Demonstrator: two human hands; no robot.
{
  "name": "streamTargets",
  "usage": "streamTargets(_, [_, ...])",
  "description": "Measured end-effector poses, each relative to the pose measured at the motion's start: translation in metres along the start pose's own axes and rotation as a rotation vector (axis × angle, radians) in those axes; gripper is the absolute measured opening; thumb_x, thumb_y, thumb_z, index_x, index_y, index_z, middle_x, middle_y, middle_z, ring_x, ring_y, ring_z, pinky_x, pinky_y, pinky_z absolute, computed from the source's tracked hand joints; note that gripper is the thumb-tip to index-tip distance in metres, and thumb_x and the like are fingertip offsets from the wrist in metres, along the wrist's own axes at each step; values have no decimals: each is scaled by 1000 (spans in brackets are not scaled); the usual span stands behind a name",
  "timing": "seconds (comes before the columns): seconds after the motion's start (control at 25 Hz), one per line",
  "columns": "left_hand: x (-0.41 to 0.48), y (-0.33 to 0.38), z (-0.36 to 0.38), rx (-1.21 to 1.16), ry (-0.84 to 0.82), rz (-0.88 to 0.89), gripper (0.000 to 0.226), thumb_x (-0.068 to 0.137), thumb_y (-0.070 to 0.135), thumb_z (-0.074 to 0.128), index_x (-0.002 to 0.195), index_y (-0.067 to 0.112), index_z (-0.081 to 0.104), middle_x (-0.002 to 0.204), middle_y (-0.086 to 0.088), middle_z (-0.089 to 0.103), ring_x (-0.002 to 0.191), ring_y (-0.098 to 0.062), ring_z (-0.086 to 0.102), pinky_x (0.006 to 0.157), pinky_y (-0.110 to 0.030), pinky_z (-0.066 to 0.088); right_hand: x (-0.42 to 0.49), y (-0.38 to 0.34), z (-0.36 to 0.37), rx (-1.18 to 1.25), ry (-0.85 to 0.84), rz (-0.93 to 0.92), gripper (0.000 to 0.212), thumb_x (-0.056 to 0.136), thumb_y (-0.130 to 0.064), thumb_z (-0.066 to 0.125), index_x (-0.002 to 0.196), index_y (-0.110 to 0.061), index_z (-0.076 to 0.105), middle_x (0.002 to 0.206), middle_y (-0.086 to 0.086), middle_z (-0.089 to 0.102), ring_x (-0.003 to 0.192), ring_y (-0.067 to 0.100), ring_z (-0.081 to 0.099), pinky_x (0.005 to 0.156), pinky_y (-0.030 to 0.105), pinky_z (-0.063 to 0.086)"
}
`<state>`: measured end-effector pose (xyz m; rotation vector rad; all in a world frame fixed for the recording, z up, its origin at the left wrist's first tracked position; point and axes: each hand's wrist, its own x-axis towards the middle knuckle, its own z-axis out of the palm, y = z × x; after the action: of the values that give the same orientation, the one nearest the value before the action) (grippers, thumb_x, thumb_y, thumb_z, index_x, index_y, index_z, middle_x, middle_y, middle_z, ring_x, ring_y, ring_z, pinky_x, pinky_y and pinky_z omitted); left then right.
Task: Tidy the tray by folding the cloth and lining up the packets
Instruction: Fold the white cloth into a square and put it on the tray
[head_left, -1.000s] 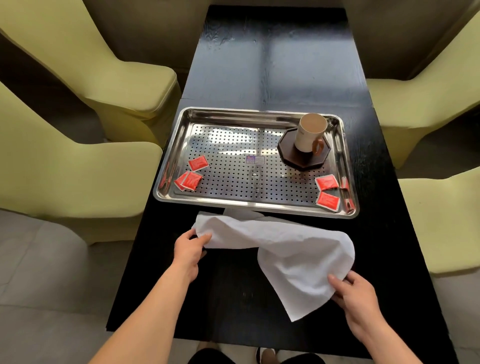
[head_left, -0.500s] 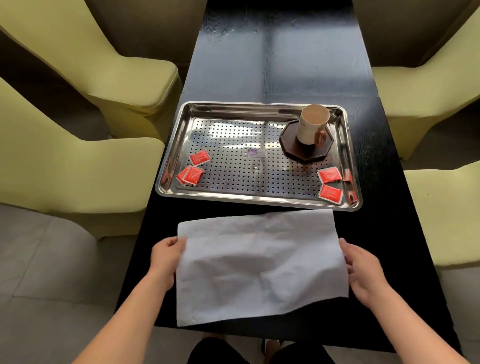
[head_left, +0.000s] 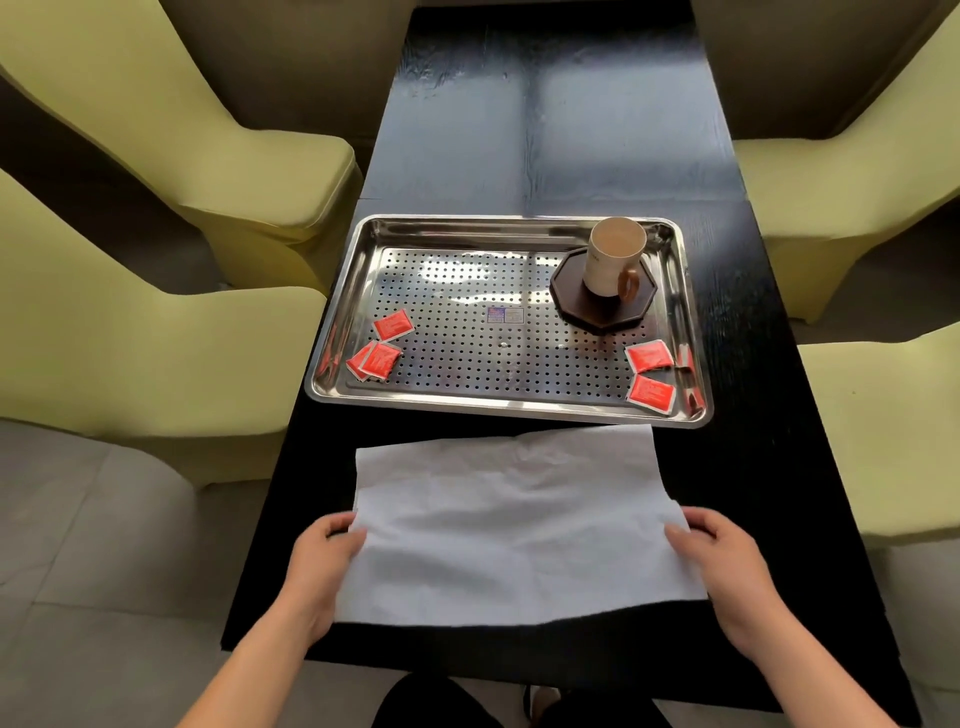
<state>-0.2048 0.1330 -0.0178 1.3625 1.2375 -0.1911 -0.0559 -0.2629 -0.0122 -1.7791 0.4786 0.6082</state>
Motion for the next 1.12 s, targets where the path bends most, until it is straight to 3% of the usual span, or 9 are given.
streamTargets(0.08, [-15, 15, 5, -8, -88, 8, 60, 93, 18, 68, 146, 20, 42, 134, 3, 53, 110, -19, 59, 87, -36, 55, 1, -25, 4, 136, -1, 1, 13, 94, -15, 65, 106, -19, 70, 93, 5, 79, 81, 25, 77, 64, 39, 60])
streamTargets(0.2, [-34, 47, 10, -57, -231, 17, 79, 87, -6, 66, 152, 25, 33, 131, -13, 62, 93, -30, 73, 63, -36, 60, -1, -66, 10, 256, -43, -8, 13, 94, -14, 65, 106, -13, 70, 90, 8, 79, 76, 25, 77, 60, 36, 61])
streamTargets(0.28, [-41, 88, 9, -177, -172, 147, 68, 87, -15, 59, 144, 19, 46, 103, -20, 71, 70, -24, 74, 55, -33, 59, -6, -104, 8, 324, -56, -105, 18, 94, -12, 64, 111, -7, 67, 90, 10, 77, 74, 23, 73, 63, 33, 60])
streamTargets(0.36, [-52, 142, 5, -348, -130, 261, 51, 88, -14, 57, 131, 12, 57, 92, -18, 69, 56, -18, 69, 49, -27, 58, -17, -148, 0, 404, -51, -238, 16, 95, -14, 63, 110, -9, 67, 97, 10, 73, 81, 20, 69, 68, 32, 60])
streamTargets(0.48, [-76, 205, -11, -488, -209, 435, 28, 91, -8, 57, 108, 14, 65, 95, -15, 70, 62, -19, 71, 53, -28, 60, -49, -205, -17, 547, -9, -403, 10, 97, -17, 60, 103, -17, 68, 98, 4, 70, 86, 17, 67, 75, 32, 60])
streamTargets(0.6, [-98, 225, -36, -544, -281, 509, 23, 92, -3, 58, 101, 16, 67, 90, -12, 76, 70, -20, 73, 59, -27, 61, -88, -222, -25, 643, 58, -475, 11, 97, -19, 60, 104, -20, 69, 100, 3, 72, 89, 16, 69, 80, 33, 60])
streamTargets(0.8, [-105, 172, -72, -522, -389, 381, 23, 84, 3, 66, 105, 13, 68, 90, -11, 78, 72, -20, 75, 57, -25, 60, -136, -161, -8, 694, 171, -400, 20, 97, -15, 58, 115, -13, 66, 105, 6, 74, 92, 18, 72, 80, 35, 61])
streamTargets(0.96, [-86, 97, -84, -436, -374, 158, 26, 82, -1, 67, 105, 9, 73, 95, -17, 77, 70, -25, 75, 54, -29, 61, -139, -69, 8, 575, 328, -183, 20, 95, -6, 61, 112, -17, 64, 90, 8, 69, 68, 15, 68, 48, 25, 58])
streamTargets(1.12, [-67, 23, -70, -236, -252, -6, 21, 92, -6, 59, 104, 5, 73, 97, -17, 77, 72, -25, 74, 52, -31, 58, -122, 10, 11, 454, 298, 34, 15, 95, -3, 61, 109, -3, 66, 73, 9, 75, 74, 24, 65, 43, 25, 56])
